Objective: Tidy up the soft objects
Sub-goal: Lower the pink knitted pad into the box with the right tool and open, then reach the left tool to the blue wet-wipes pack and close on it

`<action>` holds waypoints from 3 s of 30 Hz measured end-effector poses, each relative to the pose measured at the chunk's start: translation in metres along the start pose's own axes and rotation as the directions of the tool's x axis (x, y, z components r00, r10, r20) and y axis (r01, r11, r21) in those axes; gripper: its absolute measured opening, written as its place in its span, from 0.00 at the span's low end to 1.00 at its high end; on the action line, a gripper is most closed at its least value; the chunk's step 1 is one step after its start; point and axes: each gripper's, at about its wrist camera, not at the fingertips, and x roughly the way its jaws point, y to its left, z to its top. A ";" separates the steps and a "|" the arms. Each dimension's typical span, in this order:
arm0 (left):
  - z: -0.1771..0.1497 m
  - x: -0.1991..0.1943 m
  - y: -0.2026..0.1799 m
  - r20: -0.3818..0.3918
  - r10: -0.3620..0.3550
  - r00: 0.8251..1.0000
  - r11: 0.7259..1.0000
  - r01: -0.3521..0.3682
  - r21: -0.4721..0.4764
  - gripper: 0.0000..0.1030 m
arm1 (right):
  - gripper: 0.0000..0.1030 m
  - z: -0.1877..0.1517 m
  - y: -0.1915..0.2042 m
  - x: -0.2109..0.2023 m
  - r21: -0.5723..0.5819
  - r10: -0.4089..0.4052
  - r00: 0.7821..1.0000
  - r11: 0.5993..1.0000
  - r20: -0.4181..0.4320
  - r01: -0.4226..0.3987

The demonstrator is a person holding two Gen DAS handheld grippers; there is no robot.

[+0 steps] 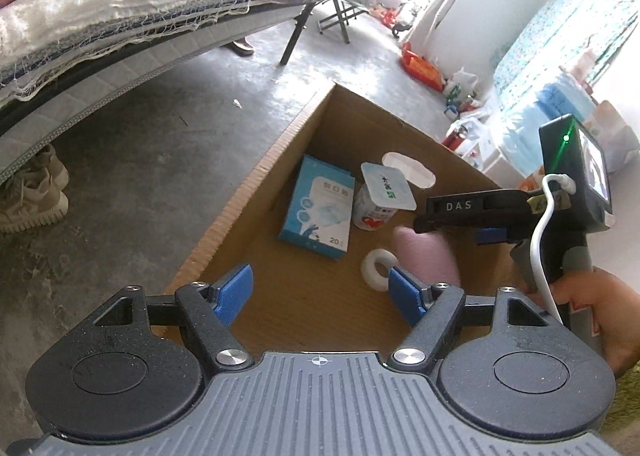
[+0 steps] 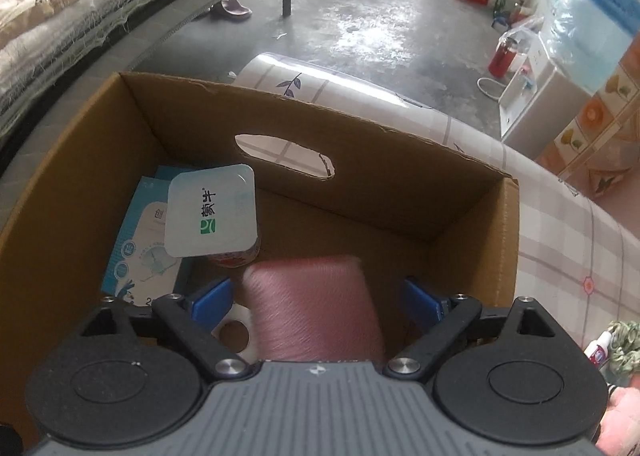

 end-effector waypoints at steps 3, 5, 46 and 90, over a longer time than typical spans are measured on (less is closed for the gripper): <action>0.000 -0.004 0.001 0.015 -0.002 1.000 1.000 0.002 0.004 0.73 | 0.86 0.000 0.000 -0.002 0.005 0.043 0.999 0.999 0.003 -0.043; 0.001 -0.007 0.002 0.027 -0.007 1.000 1.000 0.006 0.007 0.73 | 0.70 -0.002 -0.001 -0.006 0.000 0.075 0.997 0.997 0.011 -0.075; -0.034 -0.068 -0.041 0.194 0.000 0.981 0.977 -0.041 0.207 0.99 | 1.00 -0.079 -0.083 -0.142 0.000 0.550 0.777 0.816 0.307 -0.578; -0.256 0.074 -0.386 -0.406 -0.206 0.891 0.620 0.439 0.650 0.94 | 0.91 -0.354 -0.367 -0.099 0.546 0.120 0.819 0.691 0.561 -0.474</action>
